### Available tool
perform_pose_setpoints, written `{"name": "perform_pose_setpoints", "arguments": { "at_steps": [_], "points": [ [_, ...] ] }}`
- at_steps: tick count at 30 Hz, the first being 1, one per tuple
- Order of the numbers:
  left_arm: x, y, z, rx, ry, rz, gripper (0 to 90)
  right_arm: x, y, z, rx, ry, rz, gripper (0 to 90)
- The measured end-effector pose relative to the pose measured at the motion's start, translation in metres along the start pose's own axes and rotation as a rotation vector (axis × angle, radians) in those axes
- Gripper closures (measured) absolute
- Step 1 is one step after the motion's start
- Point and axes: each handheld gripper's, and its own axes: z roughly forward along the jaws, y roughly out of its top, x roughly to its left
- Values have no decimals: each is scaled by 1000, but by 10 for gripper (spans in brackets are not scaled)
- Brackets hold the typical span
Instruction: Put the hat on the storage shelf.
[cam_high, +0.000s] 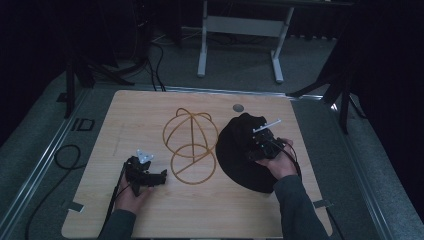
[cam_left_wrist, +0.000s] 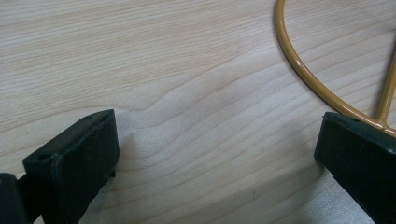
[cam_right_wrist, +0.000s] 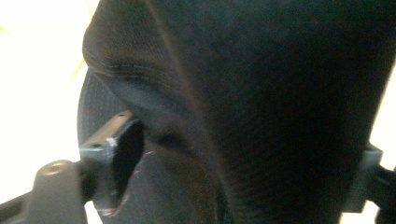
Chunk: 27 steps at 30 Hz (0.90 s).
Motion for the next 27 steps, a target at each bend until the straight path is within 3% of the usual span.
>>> {"name": "perform_pose_setpoints", "arguments": {
  "at_steps": [1, 2, 5, 7, 9, 13, 18, 27],
  "points": [
    [0, 0, 0, 0, 0, 0, 3, 0, 0, 0, 0, 0, 0, 195],
    [0, 0, 0, 0, 0, 0, 3, -2, 0, 0, 18, 19, 18, 313],
    [0, 0, 0, 0, 0, 0, 3, -4, 1, 0, 35, 39, 27, 472],
    [0, 0, 0, 0, 0, 0, 3, -4, 2, 1, 42, 38, 22, 515],
    [0, 0, 0, 0, 0, 0, 3, -5, 3, 1, 59, 27, -5, 658],
    [0, 0, 0, 0, 0, 0, 3, -6, 5, 1, 81, 29, -25, 805],
    [0, 0, 0, 0, 0, 0, 3, -3, 8, -2, 85, 34, -74, 858],
    [0, 0, 0, 0, 0, 0, 3, -1, 10, -9, 76, 37, -111, 872]
  ]
}}
